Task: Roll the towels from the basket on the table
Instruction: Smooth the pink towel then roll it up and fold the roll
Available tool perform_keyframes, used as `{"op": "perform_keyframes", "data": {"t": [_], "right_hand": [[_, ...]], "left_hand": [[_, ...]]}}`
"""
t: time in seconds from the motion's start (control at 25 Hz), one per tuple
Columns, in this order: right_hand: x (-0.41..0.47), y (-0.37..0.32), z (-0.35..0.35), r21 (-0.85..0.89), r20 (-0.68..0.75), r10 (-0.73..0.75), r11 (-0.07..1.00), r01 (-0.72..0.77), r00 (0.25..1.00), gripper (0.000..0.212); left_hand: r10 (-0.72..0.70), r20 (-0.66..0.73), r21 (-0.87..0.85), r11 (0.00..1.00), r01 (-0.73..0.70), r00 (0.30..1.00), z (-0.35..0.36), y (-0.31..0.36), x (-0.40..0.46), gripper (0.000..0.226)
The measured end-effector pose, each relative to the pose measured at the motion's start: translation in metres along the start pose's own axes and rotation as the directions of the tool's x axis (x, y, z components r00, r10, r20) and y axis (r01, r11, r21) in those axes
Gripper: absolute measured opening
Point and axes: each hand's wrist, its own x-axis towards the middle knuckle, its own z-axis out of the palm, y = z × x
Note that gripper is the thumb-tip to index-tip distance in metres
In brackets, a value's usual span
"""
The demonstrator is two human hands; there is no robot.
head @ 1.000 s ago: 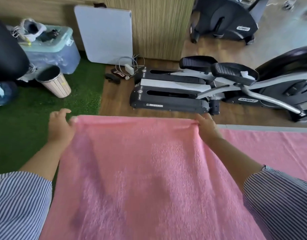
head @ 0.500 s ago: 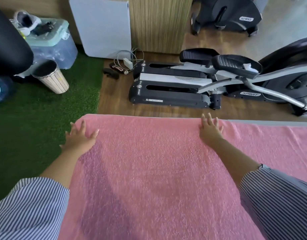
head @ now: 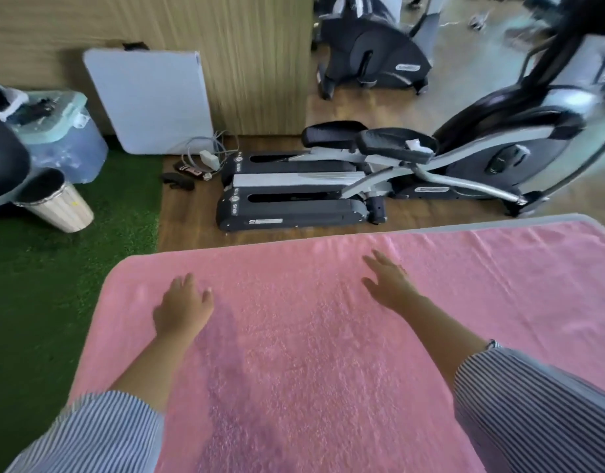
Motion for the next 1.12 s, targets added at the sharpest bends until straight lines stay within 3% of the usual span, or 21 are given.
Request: {"op": "perform_keyframes", "data": {"t": [0.12,0.28,0.52,0.84,1.0,1.12], "right_hand": [[-0.057,0.03,-0.012,0.092,-0.058,0.093,0.992,-0.087,0.994,0.046],[-0.152,0.097,-0.031,0.086,-0.117,0.228,0.972,-0.219,0.967,0.043],[-0.296,0.226,-0.041,0.123,-0.16,0.387,0.921,-0.371,0.908,0.038],[-0.443,0.425,-0.05,0.156,-0.155,0.558,0.829,-0.538,0.815,0.041],[-0.454,0.481,-0.056,0.167,-0.109,0.557,0.827,-0.537,0.823,0.038],[-0.432,0.514,-0.069,0.154,-0.101,0.51,0.856,-0.493,0.854,0.038]], "left_hand": [[0.218,0.035,-0.057,0.975,-0.216,0.975,0.013,0.078,-0.052,0.044],[0.464,0.139,-0.096,0.886,-0.455,0.875,0.037,0.178,-0.143,0.043],[0.643,0.268,-0.094,0.759,-0.644,0.718,0.098,0.301,-0.295,0.042],[0.736,0.352,-0.196,0.662,-0.724,0.578,0.188,0.478,-0.475,0.041],[0.738,0.359,-0.206,0.66,-0.722,0.572,0.217,0.527,-0.504,0.041],[0.705,0.358,-0.189,0.697,-0.692,0.612,0.233,0.562,-0.501,0.038]]}}
